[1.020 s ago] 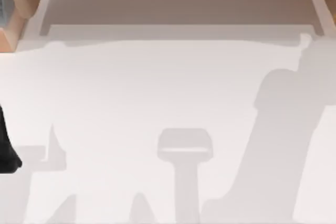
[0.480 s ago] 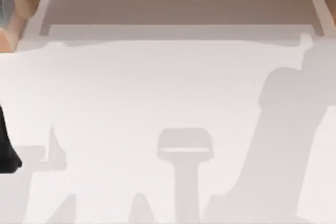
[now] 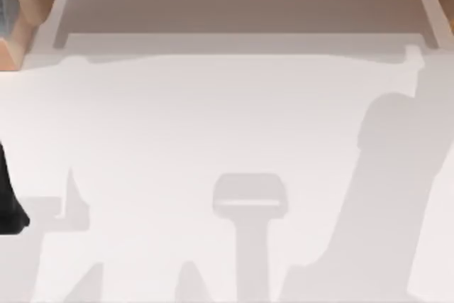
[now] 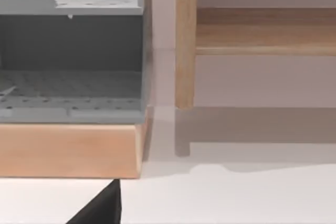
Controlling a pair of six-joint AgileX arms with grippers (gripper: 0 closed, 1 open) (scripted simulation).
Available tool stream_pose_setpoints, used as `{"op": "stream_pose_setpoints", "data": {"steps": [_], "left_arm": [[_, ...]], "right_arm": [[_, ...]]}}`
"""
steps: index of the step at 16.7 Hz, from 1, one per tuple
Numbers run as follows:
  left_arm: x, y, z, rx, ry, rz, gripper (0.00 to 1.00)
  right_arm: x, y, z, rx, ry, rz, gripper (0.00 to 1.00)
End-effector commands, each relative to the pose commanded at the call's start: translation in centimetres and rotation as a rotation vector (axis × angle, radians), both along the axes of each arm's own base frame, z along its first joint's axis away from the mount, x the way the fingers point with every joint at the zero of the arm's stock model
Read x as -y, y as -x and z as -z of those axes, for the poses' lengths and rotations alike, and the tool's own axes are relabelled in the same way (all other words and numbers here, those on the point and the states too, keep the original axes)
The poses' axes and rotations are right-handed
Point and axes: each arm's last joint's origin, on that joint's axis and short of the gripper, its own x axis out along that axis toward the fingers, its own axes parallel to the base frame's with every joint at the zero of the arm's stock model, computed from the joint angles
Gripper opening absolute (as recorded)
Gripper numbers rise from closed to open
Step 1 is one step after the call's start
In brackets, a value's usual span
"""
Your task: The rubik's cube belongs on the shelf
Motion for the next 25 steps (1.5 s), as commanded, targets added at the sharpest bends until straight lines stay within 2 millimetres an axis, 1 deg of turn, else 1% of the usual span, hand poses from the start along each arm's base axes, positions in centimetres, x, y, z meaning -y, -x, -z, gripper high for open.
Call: {"op": "stream_pose_setpoints", "data": {"steps": [2,4,6,7,11,24,25], "left_arm": [[0.0,0.0,0.0,0.0,0.0,0.0,1.0],[0.0,0.0,0.0,0.0,0.0,0.0,1.0],[0.0,0.0,0.0,0.0,0.0,0.0,1.0],[0.0,0.0,0.0,0.0,0.0,0.0,1.0],[0.0,0.0,0.0,0.0,0.0,0.0,1.0],[0.0,0.0,0.0,0.0,0.0,0.0,1.0],[0.0,0.0,0.0,0.0,0.0,0.0,1.0]], "right_arm": [[-0.8,-0.7,0.9,0.011,0.005,-0.001,1.0],[-1.7,-1.6,2.9,0.008,0.003,-0.004,1.0],[-1.9,-2.2,5.1,-0.004,-0.001,0.0,1.0],[-1.9,-2.3,5.8,-0.008,-0.002,0.003,1.0],[-1.9,-2.3,5.9,-0.009,-0.002,0.005,1.0],[-1.9,-2.3,5.9,-0.009,-0.002,0.005,0.02],[-1.9,-2.3,5.9,-0.009,-0.002,0.005,0.0]]}}
